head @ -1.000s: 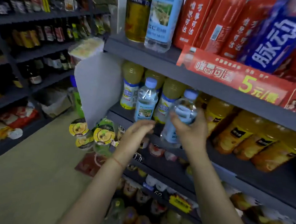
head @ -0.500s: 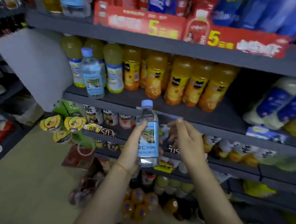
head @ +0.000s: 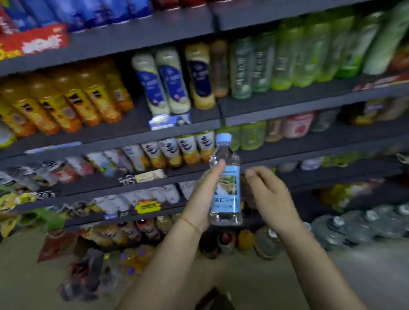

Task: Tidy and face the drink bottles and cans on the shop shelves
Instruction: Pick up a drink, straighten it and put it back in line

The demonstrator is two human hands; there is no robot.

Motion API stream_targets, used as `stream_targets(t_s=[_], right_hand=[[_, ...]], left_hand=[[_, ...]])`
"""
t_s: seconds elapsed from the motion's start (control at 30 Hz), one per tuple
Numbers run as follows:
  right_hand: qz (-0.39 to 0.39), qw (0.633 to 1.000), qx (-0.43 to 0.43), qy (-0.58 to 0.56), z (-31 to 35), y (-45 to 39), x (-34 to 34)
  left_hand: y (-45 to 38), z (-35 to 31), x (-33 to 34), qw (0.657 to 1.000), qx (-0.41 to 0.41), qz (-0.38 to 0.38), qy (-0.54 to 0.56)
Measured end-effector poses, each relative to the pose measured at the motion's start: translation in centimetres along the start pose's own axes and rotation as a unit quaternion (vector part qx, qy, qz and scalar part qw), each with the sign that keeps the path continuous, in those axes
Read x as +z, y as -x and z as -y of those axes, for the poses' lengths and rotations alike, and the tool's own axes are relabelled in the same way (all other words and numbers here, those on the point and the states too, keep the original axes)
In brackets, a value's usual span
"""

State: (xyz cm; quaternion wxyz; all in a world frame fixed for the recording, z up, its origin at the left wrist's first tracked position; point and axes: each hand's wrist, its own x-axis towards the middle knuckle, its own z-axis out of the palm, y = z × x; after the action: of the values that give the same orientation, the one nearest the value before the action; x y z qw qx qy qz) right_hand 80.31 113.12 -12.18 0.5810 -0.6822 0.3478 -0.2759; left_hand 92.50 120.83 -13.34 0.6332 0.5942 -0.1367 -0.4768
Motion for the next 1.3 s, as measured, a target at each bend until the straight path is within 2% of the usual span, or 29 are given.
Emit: stream_targets(t_s=[0.1, 0.23, 0.37, 0.47, 0.57, 0.8, 0.9, 1.03, 1.13, 1.2, 1.3], right_hand=[[-0.005, 1.0, 0.02, -0.023, -1.5, -1.6, -6.7], [-0.017, 0.996, 0.021, -0.087, -4.0, -5.3, -14.5], [-0.072, 0.993, 0.013, -0.088, -5.7, -11.1, -23.8], [-0.125, 0.99, -0.009, -0.07, -5.9, -17.0, -32.6], [-0.128, 0.989, -0.012, -0.068, -4.9, -21.9, -41.8], [-0.202, 0.975, -0.016, -0.09, -4.9, -28.2, -61.4], [-0.211, 0.973, -0.03, -0.094, -5.4, -30.5, -69.5], [-0.167, 0.977, -0.081, -0.102, -6.2, -33.6, -80.5], [-0.098, 0.983, -0.132, -0.084, -6.0, -35.5, -88.9], [-0.062, 0.983, -0.161, -0.069, -5.5, -36.4, -94.3], [-0.036, 0.981, -0.18, -0.061, -4.1, -38.3, -100.8]], left_hand=[[-3.3, 1.4, 7.4, 0.999, 0.012, 0.034, -0.025], [-8.9, 4.1, 17.2, 0.995, 0.03, 0.091, 0.017], [-16.4, 5.9, 28.6, 0.994, 0.052, 0.09, 0.032], [-21.4, 4.5, 38.7, 0.992, 0.054, 0.109, 0.04], [-25.7, 2.2, 47.9, 0.983, 0.058, 0.14, 0.106], [-32.9, -0.5, 66.5, 0.971, 0.128, 0.198, -0.026], [-35.1, -0.8, 74.0, 0.971, 0.157, 0.173, -0.054], [-36.3, -0.1, 84.5, 0.963, 0.216, 0.146, -0.073], [-36.7, 0.4, 92.2, 0.962, 0.254, 0.074, -0.074], [-36.4, 0.1, 96.9, 0.954, 0.286, -0.007, -0.086], [-36.1, -1.7, 102.5, 0.915, 0.367, -0.097, -0.136]])
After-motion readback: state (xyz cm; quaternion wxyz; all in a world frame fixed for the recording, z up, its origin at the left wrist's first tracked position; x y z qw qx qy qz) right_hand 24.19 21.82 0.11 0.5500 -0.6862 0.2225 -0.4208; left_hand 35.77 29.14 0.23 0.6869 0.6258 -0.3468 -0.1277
